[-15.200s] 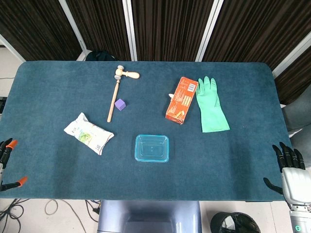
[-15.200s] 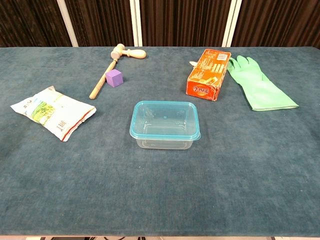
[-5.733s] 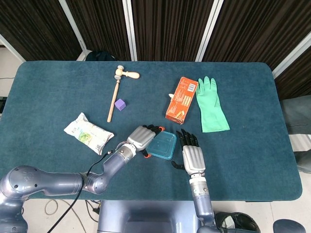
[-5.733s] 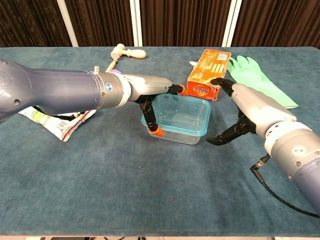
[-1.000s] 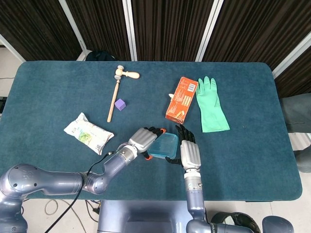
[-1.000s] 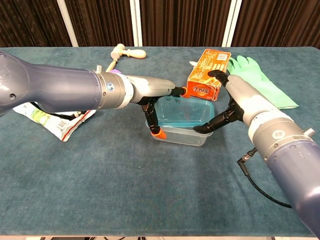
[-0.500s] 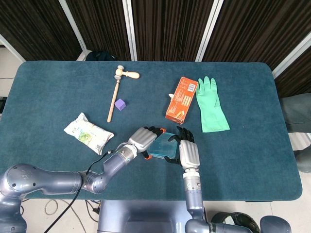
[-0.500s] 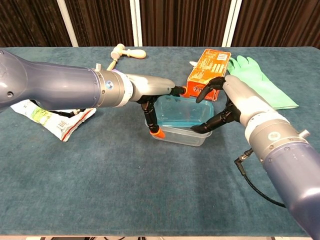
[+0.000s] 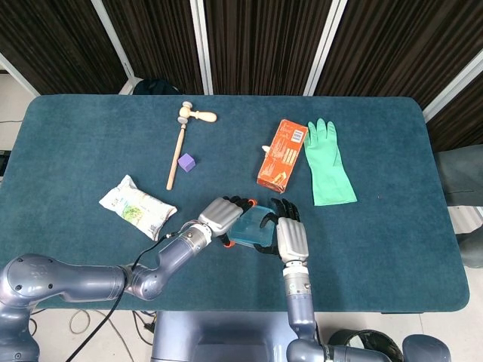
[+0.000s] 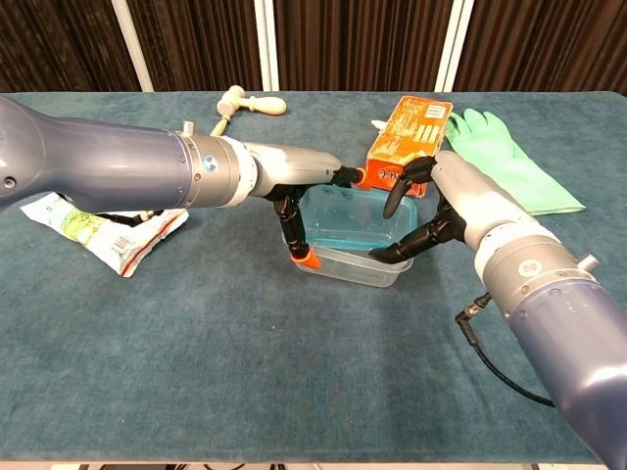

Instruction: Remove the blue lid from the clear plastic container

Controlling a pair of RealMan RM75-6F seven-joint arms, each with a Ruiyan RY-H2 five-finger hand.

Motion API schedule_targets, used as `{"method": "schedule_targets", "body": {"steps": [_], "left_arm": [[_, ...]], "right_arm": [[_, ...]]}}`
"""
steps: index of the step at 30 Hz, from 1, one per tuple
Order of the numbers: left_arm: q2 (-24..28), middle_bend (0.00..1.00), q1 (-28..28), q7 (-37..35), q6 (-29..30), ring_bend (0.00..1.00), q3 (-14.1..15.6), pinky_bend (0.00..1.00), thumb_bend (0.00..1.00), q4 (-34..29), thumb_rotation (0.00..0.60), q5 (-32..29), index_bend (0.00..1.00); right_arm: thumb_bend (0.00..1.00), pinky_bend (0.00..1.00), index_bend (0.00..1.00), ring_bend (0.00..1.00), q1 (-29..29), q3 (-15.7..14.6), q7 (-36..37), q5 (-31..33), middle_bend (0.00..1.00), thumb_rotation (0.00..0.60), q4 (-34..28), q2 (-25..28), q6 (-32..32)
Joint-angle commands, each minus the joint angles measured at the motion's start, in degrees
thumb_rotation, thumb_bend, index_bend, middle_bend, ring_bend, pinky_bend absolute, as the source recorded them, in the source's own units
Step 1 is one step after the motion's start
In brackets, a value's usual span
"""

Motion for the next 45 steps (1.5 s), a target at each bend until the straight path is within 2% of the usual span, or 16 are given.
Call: {"method": "schedule_targets", "body": {"steps": [1,4,14,19,29,45], "left_arm": [[0.2,0.25,0.0,0.0,0.0,0.16,0.1,0.35,0.3,-0.2,0.6,0.5,0.1],[0.3,0.24,0.0,0.4,0.1,0.16,0.5,0.35,0.3,-0.2,0.6,1.4,0.1],[0.3,0.24,0.0,1.0,0.7,0.16,0.9,0.35,0.3,-0.3,0.6,2.0,0.1],[0.4,0.2,0.1,1.0,1.1,0.12,0.9,0.31,0.28,-0.5,0.6,2.2,0.1],[1.2,0.16,0.5,0.6,1.6,0.09,0.5,0.27,0.25,-0.8,0.6,2.5,0.08],[2.9,0.16,1.2,-0.8,2.2,0.09,-1.0,0.27,0.22,-1.9,0.6,2.7,0.07]], "right_arm": [[0.71,0.0,0.55,0.0,0.0,0.1,-0.1,0.1,0.16,0.6,0.0,0.0,0.0],[0.74,0.0,0.55,0.0,0.0,0.1,-0.3,0.2,0.16,0.6,0.0,0.1,0.0],[0.74,0.0,0.55,0.0,0.7,1.8,-0.5,-0.4,0.16,0.6,-1.3,0.6,0.5],[0.74,0.0,0.55,0.0,0.9,2.3,-0.7,-0.5,0.16,0.6,-1.6,0.8,0.7],[0.74,0.0,0.55,0.0,0.6,1.9,-0.7,-0.3,0.16,0.6,-1.9,1.4,0.9],[0.75,0.0,0.55,0.0,0.3,1.7,-0.5,0.1,0.16,0.6,-2.4,2.3,0.9]]}}
